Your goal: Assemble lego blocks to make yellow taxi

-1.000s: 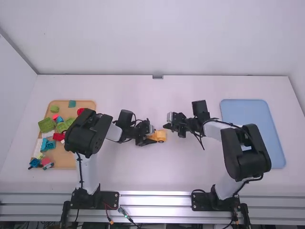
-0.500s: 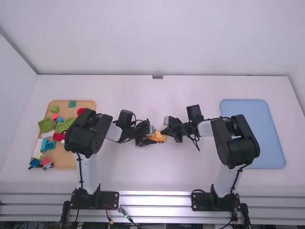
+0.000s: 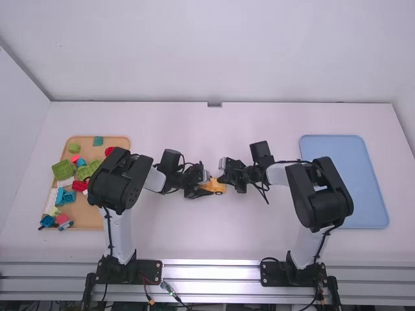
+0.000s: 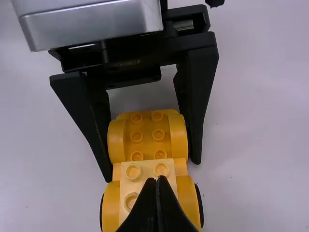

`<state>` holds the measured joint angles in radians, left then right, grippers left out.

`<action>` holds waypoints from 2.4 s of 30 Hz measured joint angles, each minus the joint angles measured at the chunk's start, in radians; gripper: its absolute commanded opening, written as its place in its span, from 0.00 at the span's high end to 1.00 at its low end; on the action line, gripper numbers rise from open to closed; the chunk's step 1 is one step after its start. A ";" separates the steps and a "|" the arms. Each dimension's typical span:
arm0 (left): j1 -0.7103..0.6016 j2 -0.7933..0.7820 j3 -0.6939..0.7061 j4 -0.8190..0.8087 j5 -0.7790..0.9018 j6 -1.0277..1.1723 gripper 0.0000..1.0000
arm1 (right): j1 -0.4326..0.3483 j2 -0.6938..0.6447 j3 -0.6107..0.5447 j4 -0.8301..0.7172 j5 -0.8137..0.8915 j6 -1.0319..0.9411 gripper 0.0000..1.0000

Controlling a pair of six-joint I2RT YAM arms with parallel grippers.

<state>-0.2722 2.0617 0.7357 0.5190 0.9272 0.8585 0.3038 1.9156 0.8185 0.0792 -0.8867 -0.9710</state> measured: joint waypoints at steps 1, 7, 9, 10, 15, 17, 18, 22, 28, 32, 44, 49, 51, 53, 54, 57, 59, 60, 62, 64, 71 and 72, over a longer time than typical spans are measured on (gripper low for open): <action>0.000 0.000 0.000 0.000 0.000 0.000 0.43 | 0.004 -0.003 0.003 -0.008 0.010 0.000 1.00; 0.001 0.000 0.000 0.002 0.000 -0.001 0.44 | 0.004 -0.007 0.017 -0.052 0.031 -0.003 1.00; 0.001 0.000 0.000 0.002 -0.001 -0.001 0.44 | -0.002 -0.007 0.018 -0.055 0.029 -0.007 1.00; 0.000 0.000 0.000 0.002 0.000 -0.002 0.44 | -0.004 -0.007 0.018 -0.056 0.027 -0.010 1.00; -0.003 0.000 0.000 0.002 -0.001 -0.003 0.42 | -0.028 0.000 0.012 -0.048 -0.023 -0.057 1.00; -0.003 0.000 0.000 0.002 -0.002 -0.002 0.41 | -0.053 0.011 0.011 -0.030 -0.077 -0.079 0.89; -0.003 0.000 0.000 0.002 -0.002 -0.001 0.41 | -0.075 0.011 0.013 -0.039 -0.118 -0.090 0.53; -0.003 0.000 0.000 0.002 -0.003 -0.001 0.41 | -0.120 -0.009 0.027 -0.037 -0.192 -0.100 0.01; -0.003 0.000 0.000 0.001 -0.004 0.000 0.18 | -0.188 -0.135 0.098 -0.029 -0.145 0.035 0.01; -0.003 0.000 0.000 0.002 -0.005 0.000 0.01 | -0.217 -0.162 0.109 -0.033 -0.066 0.124 0.01; 0.017 -0.183 -0.004 -0.251 -0.145 -0.056 0.01 | -0.192 -0.162 0.109 0.016 -0.009 0.180 0.01; 0.087 -0.392 -0.003 -0.455 -0.209 -0.059 0.01 | -0.165 -0.162 0.109 0.060 0.046 0.209 0.01; 0.158 -0.517 -0.004 -0.550 -0.225 -0.087 0.01 | -0.150 -0.162 0.109 0.075 0.076 0.221 0.01; 0.218 -0.604 -0.003 -0.613 -0.242 -0.140 0.01 | -0.138 -0.162 0.109 0.087 0.097 0.226 0.01; 0.250 -0.645 -0.003 -0.640 -0.255 -0.170 0.01 | -0.134 -0.162 0.109 0.093 0.105 0.229 0.01; 0.381 -0.784 -0.004 -0.710 -0.356 -0.339 0.01 | -0.121 -0.162 0.109 0.114 0.123 0.233 0.01; 0.459 -0.838 -0.003 -0.713 -0.438 -0.482 0.01 | -0.119 -0.162 0.109 0.127 0.129 0.233 0.01; 0.484 -0.850 -0.003 -0.713 -0.470 -0.539 0.01 | -0.119 -0.162 0.109 0.133 0.132 0.235 0.01; 0.542 -0.865 -0.003 -0.738 -0.550 -0.671 0.01 | -0.119 -0.162 0.109 0.147 0.135 0.235 0.01; 0.567 -0.863 0.003 -0.787 -0.600 -0.740 0.01 | -0.119 -0.162 0.109 0.158 0.135 0.236 0.01; 0.598 -0.657 0.239 -1.133 -0.819 -0.943 0.00 | -0.119 -0.162 0.109 0.226 0.134 0.292 0.01; 0.598 -0.618 0.282 -1.169 -0.837 -0.954 0.01 | -0.119 -0.162 0.109 0.232 0.134 0.303 0.01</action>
<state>0.3256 1.4441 1.0180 -0.6498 0.0902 -0.0959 0.1852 1.7538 0.9272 0.3107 -0.7525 -0.6685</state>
